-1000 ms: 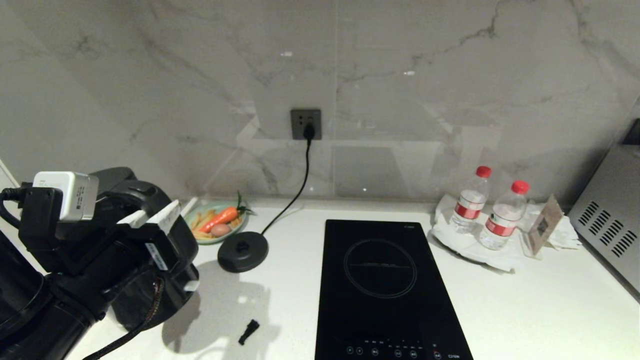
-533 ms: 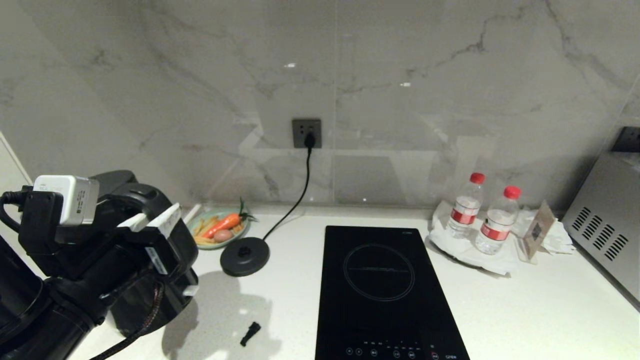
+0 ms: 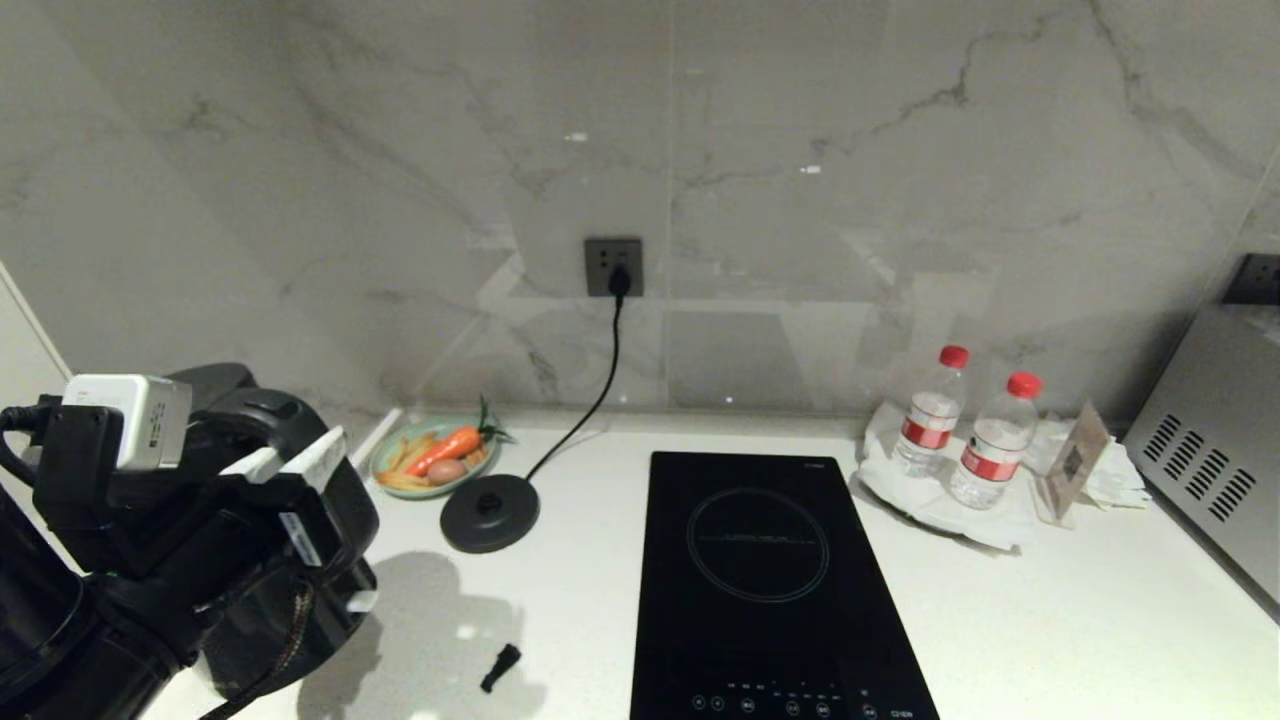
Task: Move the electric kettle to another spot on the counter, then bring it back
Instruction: Place it by the sink
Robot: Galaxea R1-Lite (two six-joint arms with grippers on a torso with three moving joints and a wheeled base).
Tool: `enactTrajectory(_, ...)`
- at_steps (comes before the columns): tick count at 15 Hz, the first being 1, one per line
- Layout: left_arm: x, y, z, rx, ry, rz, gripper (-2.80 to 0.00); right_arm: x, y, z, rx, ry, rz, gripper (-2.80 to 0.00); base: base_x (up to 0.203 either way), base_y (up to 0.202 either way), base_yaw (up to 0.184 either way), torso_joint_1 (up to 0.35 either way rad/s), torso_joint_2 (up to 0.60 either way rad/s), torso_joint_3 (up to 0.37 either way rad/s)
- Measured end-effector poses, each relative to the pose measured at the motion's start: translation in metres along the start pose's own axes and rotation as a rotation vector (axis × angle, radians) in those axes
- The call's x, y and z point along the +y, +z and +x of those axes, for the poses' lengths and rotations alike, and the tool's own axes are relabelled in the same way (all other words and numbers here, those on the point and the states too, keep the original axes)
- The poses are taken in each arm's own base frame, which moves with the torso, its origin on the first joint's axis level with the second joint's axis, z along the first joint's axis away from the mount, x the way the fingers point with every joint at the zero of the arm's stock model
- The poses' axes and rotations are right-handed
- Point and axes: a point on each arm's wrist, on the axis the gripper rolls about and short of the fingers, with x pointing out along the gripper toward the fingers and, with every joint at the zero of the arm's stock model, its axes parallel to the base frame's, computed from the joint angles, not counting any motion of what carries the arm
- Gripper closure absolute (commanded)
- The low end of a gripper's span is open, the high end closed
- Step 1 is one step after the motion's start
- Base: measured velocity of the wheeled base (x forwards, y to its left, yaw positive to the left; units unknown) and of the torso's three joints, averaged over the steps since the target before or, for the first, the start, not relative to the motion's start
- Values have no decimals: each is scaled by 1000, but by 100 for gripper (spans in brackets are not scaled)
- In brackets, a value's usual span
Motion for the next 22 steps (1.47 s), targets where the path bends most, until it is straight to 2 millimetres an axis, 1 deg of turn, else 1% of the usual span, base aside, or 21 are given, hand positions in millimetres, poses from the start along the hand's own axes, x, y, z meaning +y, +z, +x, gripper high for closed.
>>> enactTrajectory(3, 5, 1, 2, -4, 28, 0, 0, 0, 0, 0, 0, 0, 0, 0, 0, 0, 0, 0, 0, 0)
enactTrajectory(15, 6, 2, 3, -6, 32, 0, 0, 0, 0, 0, 0, 0, -1, 0, 0, 0, 0, 0, 0, 0)
enactTrajectory(22, 5, 3, 3, -10, 29, -1, 0, 0, 0, 0, 0, 0, 0, 0, -3, -8, 164, 3, 3, 3)
